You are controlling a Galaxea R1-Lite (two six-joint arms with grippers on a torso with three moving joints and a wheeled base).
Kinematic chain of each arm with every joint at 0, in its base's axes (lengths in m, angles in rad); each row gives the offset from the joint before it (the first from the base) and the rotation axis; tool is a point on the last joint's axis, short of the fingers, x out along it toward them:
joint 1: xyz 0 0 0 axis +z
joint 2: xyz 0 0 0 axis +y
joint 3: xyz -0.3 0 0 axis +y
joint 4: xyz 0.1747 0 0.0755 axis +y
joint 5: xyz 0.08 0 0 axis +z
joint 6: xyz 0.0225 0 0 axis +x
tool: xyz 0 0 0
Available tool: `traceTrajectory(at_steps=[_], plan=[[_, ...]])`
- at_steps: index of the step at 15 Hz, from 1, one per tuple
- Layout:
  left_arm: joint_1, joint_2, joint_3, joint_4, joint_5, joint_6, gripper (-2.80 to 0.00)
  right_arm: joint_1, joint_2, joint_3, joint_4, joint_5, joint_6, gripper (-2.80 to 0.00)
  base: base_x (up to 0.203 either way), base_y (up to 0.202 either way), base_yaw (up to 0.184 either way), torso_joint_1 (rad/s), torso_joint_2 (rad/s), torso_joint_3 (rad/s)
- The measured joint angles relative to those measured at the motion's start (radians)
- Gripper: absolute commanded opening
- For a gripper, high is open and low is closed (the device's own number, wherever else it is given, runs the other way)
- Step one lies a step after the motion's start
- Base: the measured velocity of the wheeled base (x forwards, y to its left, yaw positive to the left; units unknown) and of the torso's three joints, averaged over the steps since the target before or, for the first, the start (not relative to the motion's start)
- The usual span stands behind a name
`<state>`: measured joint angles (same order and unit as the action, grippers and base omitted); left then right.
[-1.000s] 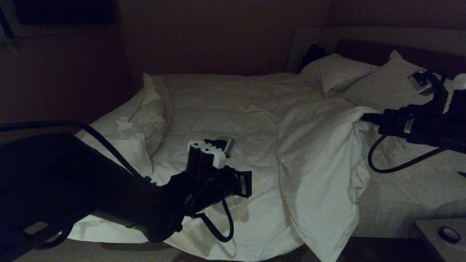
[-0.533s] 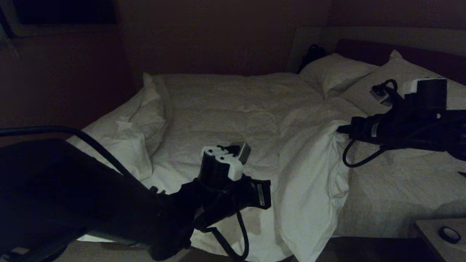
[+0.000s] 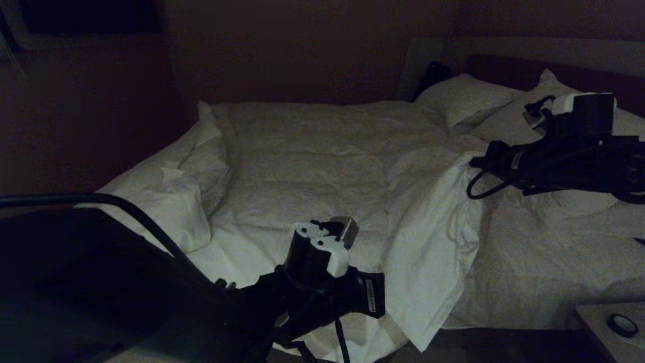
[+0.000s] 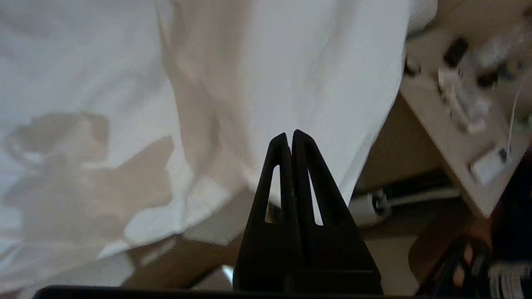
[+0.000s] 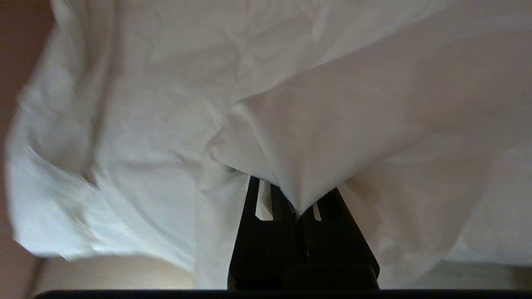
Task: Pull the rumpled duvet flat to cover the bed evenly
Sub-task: Flatten the corners of the folded blanket
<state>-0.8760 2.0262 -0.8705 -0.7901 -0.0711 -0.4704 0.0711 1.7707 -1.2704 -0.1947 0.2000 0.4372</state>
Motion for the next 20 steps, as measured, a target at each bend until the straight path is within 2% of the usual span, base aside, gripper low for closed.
traceTrajectory(at_steps=[4,10,15,18,19,20], plan=[[-0.017,-0.005,0.008,0.0,0.0,-0.001,-2.8,-0.001,-0.004,-0.03,-0.01,-0.001,0.086,-2.8,0.0,0.0,0.0,0.0,0.0,0.0],[-0.047,-0.014,-0.015,0.015,-0.013,-0.007,-2.8,-0.002,0.087,-0.032,-0.066,0.005,0.162,-2.8,0.0,0.0,0.0,0.0,0.0,0.0],[-0.049,0.041,-0.132,0.102,-0.037,-0.004,-2.8,-0.02,0.141,-0.039,-0.148,0.01,0.202,-2.8,0.0,0.0,0.0,0.0,0.0,0.0],[-0.058,0.068,-0.169,0.151,-0.037,0.023,-2.8,-0.023,0.144,-0.047,-0.155,0.007,0.204,-2.8,0.0,0.0,0.0,0.0,0.0,0.0],[-0.059,0.072,-0.172,0.155,-0.036,0.038,-0.54,-0.026,0.144,-0.049,-0.154,0.008,0.204,-2.8,0.0,0.0,0.0,0.0,0.0,0.0],[-0.059,0.077,-0.167,0.171,-0.032,0.08,0.0,-0.029,0.143,-0.052,-0.153,0.007,0.204,-2.8,0.0,0.0,0.0,0.0,0.0,0.0]])
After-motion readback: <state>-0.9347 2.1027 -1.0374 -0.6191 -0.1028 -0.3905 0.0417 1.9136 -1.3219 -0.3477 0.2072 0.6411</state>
